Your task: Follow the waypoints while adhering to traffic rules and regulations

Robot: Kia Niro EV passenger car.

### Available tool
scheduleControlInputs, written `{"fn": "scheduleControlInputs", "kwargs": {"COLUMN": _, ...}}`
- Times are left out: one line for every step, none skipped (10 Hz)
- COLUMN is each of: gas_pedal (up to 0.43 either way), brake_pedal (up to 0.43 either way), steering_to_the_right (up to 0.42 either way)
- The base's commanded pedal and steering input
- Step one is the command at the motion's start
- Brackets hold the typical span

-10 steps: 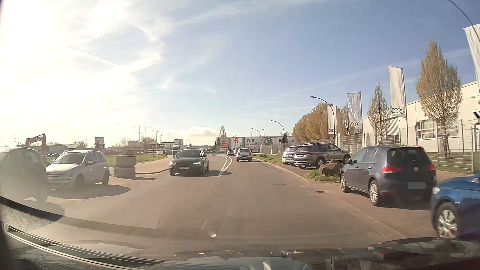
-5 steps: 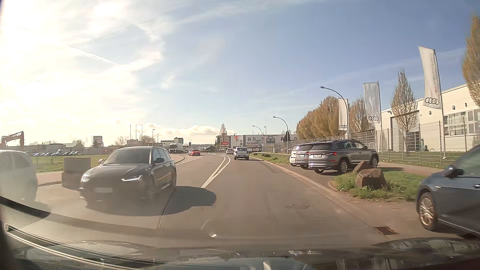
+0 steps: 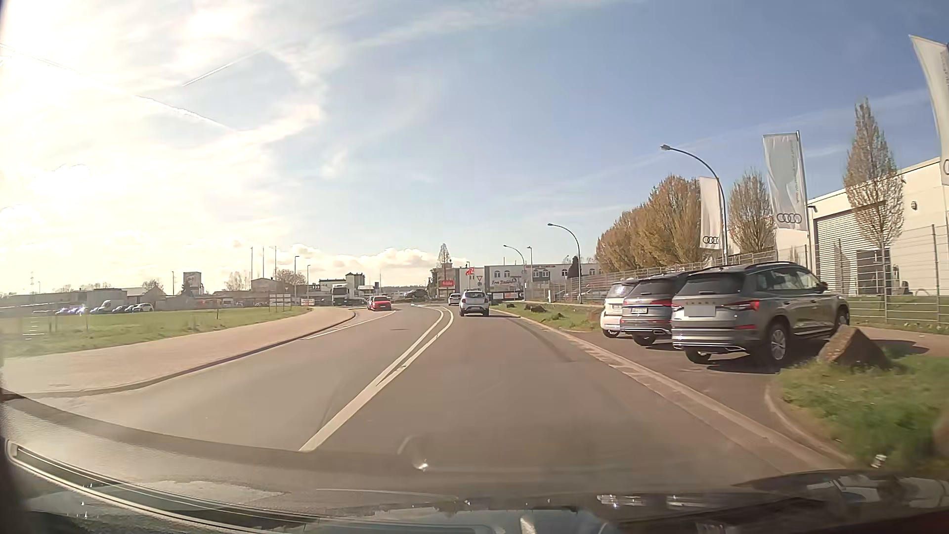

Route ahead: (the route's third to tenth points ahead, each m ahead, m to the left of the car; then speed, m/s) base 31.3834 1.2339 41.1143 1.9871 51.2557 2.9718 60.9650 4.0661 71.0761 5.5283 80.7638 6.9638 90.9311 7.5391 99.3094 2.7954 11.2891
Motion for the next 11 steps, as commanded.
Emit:
{"fn": "scheduleControlInputs", "kwargs": {"gas_pedal": 0.240, "brake_pedal": 0.000, "steering_to_the_right": -0.011}}
{"fn": "scheduleControlInputs", "kwargs": {"gas_pedal": 0.240, "brake_pedal": 0.000, "steering_to_the_right": -0.011}}
{"fn": "scheduleControlInputs", "kwargs": {"gas_pedal": 0.240, "brake_pedal": 0.000, "steering_to_the_right": -0.011}}
{"fn": "scheduleControlInputs", "kwargs": {"gas_pedal": 0.240, "brake_pedal": 0.000, "steering_to_the_right": -0.011}}
{"fn": "scheduleControlInputs", "kwargs": {"gas_pedal": 0.228, "brake_pedal": 0.000, "steering_to_the_right": -0.011}}
{"fn": "scheduleControlInputs", "kwargs": {"gas_pedal": 0.209, "brake_pedal": 0.000, "steering_to_the_right": -0.011}}
{"fn": "scheduleControlInputs", "kwargs": {"gas_pedal": 0.197, "brake_pedal": 0.000, "steering_to_the_right": -0.011}}
{"fn": "scheduleControlInputs", "kwargs": {"gas_pedal": 0.197, "brake_pedal": 0.000, "steering_to_the_right": -0.011}}
{"fn": "scheduleControlInputs", "kwargs": {"gas_pedal": 0.197, "brake_pedal": 0.000, "steering_to_the_right": -0.011}}
{"fn": "scheduleControlInputs", "kwargs": {"gas_pedal": 0.189, "brake_pedal": 0.000, "steering_to_the_right": -0.011}}
{"fn": "scheduleControlInputs", "kwargs": {"gas_pedal": 0.157, "brake_pedal": 0.000, "steering_to_the_right": -0.011}}
